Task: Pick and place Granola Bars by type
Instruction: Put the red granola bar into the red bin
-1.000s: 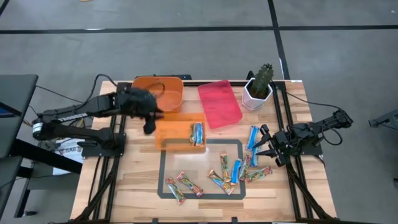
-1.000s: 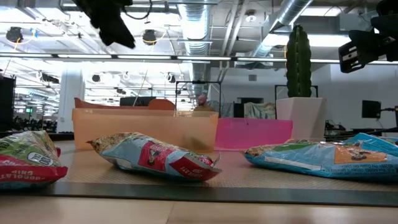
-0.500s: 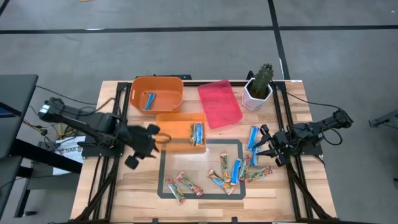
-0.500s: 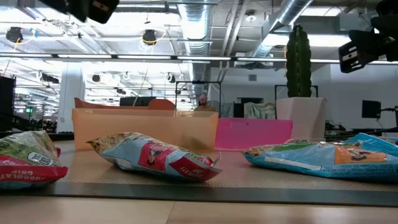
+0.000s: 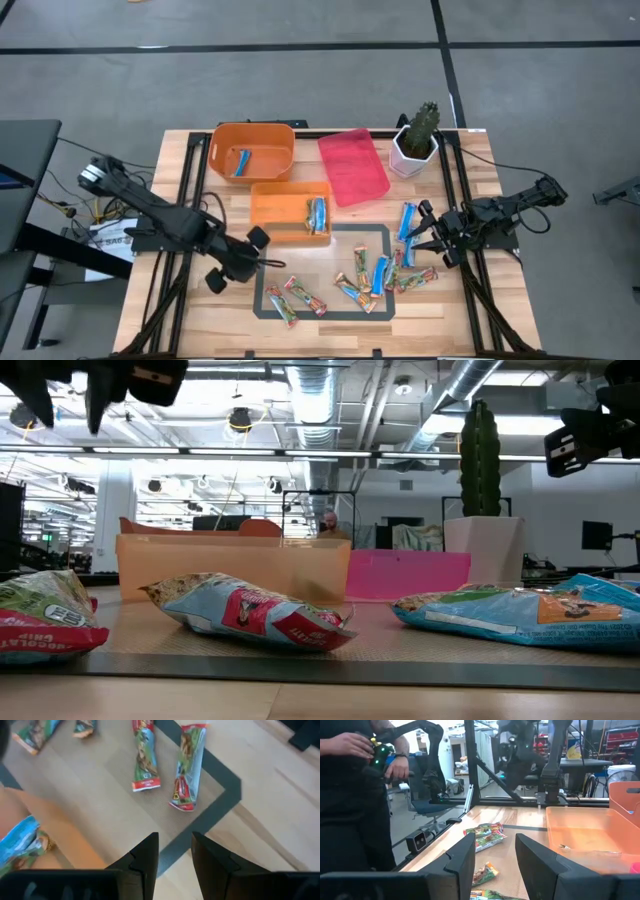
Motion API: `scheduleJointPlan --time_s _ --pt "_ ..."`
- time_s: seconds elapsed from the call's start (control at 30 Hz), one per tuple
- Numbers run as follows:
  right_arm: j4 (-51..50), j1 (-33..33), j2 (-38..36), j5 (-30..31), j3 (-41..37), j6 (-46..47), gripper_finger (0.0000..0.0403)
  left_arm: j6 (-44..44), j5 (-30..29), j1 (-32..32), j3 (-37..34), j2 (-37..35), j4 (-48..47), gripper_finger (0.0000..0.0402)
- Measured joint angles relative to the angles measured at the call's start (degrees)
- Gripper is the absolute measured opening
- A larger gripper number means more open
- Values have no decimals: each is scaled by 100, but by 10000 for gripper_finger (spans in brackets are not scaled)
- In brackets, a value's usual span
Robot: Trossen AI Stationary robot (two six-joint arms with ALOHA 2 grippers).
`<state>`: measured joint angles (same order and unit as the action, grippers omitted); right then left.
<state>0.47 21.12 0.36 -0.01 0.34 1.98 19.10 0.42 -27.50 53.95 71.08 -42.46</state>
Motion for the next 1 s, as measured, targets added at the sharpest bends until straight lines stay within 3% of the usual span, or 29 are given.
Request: scheduleJointPlan --time_s 0.33,0.77,1.0 --pt "0 -1 -1 2 1 1 134 281 -4 -358 2 862 825 114" --pt "0 -1 -2 2 2 2 134 680 22 -448 493 1833 1134 190" --pt "0 0 -2 2 0 0 133 912 28 -488 664 2332 1261 197"
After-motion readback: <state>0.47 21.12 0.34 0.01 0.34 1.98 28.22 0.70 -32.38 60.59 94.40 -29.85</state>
